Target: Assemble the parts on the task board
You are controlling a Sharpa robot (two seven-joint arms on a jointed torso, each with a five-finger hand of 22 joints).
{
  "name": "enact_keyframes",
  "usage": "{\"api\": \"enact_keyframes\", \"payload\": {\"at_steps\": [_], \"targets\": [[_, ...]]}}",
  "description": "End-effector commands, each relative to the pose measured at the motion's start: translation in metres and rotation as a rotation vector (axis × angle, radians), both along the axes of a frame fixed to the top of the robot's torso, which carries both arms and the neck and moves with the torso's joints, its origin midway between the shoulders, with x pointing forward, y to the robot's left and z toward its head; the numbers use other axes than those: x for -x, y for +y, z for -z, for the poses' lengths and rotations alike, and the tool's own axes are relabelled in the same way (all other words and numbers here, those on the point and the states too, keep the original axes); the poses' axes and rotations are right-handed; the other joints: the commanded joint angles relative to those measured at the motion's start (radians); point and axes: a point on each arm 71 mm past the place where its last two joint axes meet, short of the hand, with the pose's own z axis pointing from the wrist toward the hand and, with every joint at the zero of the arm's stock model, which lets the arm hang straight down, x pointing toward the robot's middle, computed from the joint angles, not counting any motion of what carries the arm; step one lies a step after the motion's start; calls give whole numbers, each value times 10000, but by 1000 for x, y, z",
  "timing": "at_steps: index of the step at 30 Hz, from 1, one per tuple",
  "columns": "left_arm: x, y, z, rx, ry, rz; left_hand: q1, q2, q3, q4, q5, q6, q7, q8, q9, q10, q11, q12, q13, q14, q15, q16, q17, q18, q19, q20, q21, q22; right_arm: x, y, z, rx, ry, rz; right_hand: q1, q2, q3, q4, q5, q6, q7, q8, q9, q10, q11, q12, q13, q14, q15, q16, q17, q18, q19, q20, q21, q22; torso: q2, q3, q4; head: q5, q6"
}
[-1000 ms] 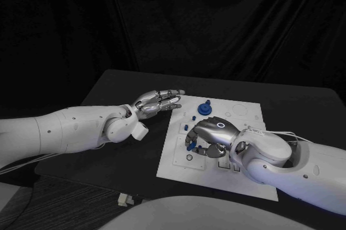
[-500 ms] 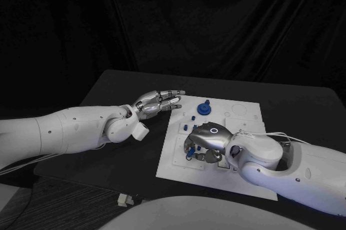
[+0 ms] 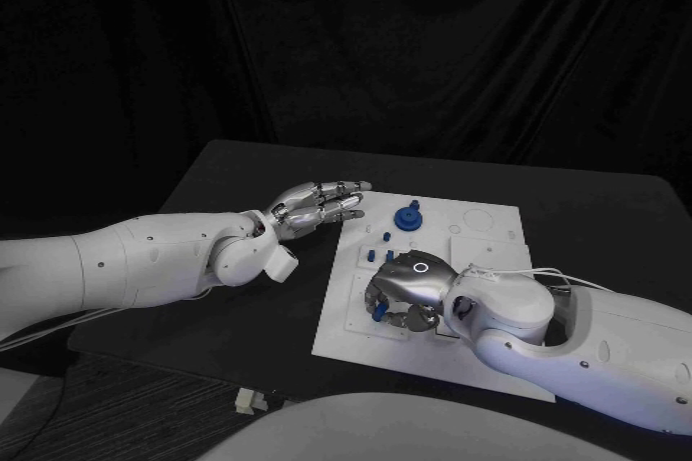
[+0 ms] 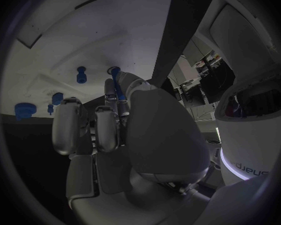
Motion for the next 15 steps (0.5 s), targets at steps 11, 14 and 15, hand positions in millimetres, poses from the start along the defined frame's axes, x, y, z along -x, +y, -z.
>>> {"api": "enact_keyframes", "payload": {"at_steps": [11, 14, 15], "targets": [[1, -1, 1, 195, 53, 85, 33, 45, 7, 51, 44, -41, 58, 40, 0, -37, 31, -33, -4, -1, -9, -12, -5, 35, 18, 54, -16, 4, 0, 0, 4, 235, -377, -28, -63, -47, 54, -35, -22, -42, 35, -5, 8, 28, 13, -42, 24, 314, -43, -66, -16, 91, -24, -16, -62, 1772, 0, 0, 0, 32, -2], [1, -1, 2, 188, 67, 87, 33, 45, 8, 51, 44, -41, 59, 40, 0, -37, 31, -33, -4, -1, -9, -12, -5, 35, 18, 54, -16, 4, 0, 0, 4, 206, -469, -61, -74, -47, 64, -59, -13, -22, 30, -2, 15, 55, 5, -27, 34, 308, -47, -74, -31, 91, -24, -16, -60, 1774, -3, 0, 1, 8, -2], [1, -1, 2, 187, 70, 88, 35, 52, 11, 53, 47, -39, 59, 42, 0, -39, 31, -36, -4, 2, -2, -10, -5, 35, 19, 54, -15, 4, 0, 0, 4, 201, -486, -74, -75, -47, 68, -67, -7, -15, 28, 0, 17, 61, 3, -24, 37, 308, -48, -75, -31, 92, -26, -17, -63, 1773, -4, 1, 1, 3, -2]]}}
